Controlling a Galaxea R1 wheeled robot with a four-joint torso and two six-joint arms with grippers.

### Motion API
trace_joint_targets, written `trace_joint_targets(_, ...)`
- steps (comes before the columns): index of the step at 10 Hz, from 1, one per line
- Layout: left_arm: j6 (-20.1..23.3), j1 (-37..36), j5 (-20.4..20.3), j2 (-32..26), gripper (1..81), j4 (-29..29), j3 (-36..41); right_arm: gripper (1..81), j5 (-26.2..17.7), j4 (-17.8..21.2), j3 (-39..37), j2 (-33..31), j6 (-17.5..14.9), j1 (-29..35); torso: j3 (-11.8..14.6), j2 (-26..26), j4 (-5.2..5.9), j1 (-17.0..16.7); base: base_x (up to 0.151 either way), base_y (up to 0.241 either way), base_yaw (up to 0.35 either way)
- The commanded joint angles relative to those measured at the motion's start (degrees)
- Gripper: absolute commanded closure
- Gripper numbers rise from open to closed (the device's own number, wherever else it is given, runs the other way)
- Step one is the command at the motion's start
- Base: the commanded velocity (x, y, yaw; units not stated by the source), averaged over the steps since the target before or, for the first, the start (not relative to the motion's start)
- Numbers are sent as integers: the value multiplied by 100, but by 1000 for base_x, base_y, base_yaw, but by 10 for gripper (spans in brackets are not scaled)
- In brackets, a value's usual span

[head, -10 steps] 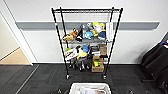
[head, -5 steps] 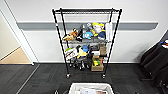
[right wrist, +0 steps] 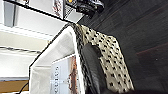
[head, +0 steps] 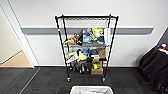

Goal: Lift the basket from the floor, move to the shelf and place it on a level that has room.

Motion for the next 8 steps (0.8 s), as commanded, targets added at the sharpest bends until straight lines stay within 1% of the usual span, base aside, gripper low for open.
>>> trace_joint_targets(1, 92, -669, 20, -302, 811, -52, 124, 811, 128, 40, 57, -412, 41, 552, 556, 562, 0, -361, 0, 0, 0)
trace_joint_targets(3, 92, -625, 20, -275, 811, -44, 106, 811, 128, 32, 40, -385, 41, 535, 886, 932, 0, -608, 0, 0, 0)
trace_joint_targets(5, 92, -608, 20, -249, 811, -35, 106, 811, 128, 32, 31, -368, 41, 517, 669, 1312, 0, -865, 0, 0, 0)
trace_joint_targets(8, 92, -591, 20, -196, 811, -35, 63, 811, 128, 32, 5, -350, 41, 482, 752, 1804, 0, -1185, 0, 0, 0)
